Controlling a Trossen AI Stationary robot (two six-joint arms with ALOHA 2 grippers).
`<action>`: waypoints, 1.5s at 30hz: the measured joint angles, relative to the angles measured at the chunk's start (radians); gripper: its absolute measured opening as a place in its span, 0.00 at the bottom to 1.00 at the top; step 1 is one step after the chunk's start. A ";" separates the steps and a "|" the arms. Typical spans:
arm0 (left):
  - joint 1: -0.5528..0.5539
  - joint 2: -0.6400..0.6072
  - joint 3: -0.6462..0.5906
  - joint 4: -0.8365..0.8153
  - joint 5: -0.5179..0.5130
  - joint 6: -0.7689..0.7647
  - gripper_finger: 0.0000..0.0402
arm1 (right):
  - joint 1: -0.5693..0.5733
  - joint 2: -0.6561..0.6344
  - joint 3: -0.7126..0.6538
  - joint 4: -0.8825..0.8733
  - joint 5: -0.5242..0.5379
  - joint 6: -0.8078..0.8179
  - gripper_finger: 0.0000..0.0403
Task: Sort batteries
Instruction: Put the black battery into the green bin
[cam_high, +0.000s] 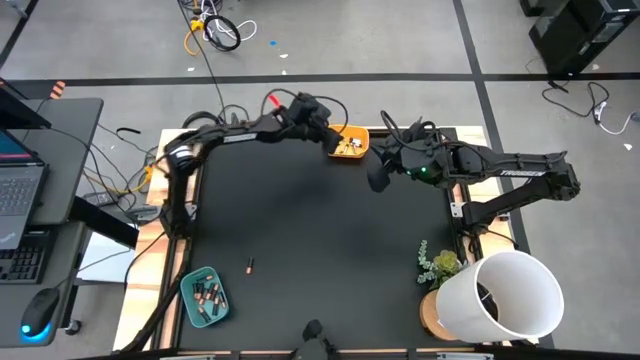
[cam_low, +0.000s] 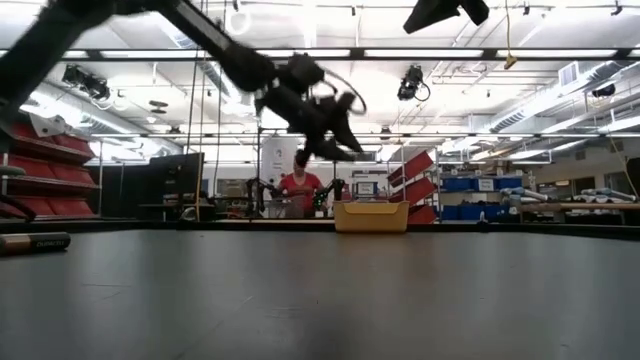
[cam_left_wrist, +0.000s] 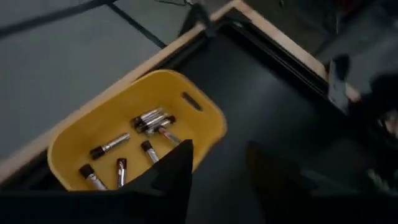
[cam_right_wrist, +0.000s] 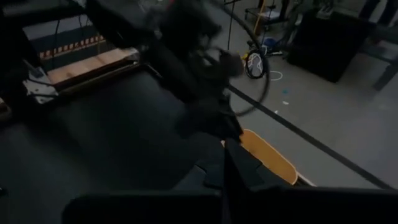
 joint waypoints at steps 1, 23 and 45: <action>-0.008 -0.031 0.000 -0.038 -0.003 0.039 0.40 | 0.000 0.000 0.000 -0.002 0.000 -0.010 0.00; -0.618 -0.469 -0.384 -0.787 -0.253 -0.316 0.29 | -0.057 0.000 -0.207 0.396 -0.290 -0.130 0.00; -1.063 -0.784 -0.861 -0.604 -0.446 -1.378 0.49 | 0.028 0.000 -0.282 0.613 -0.292 -0.094 0.00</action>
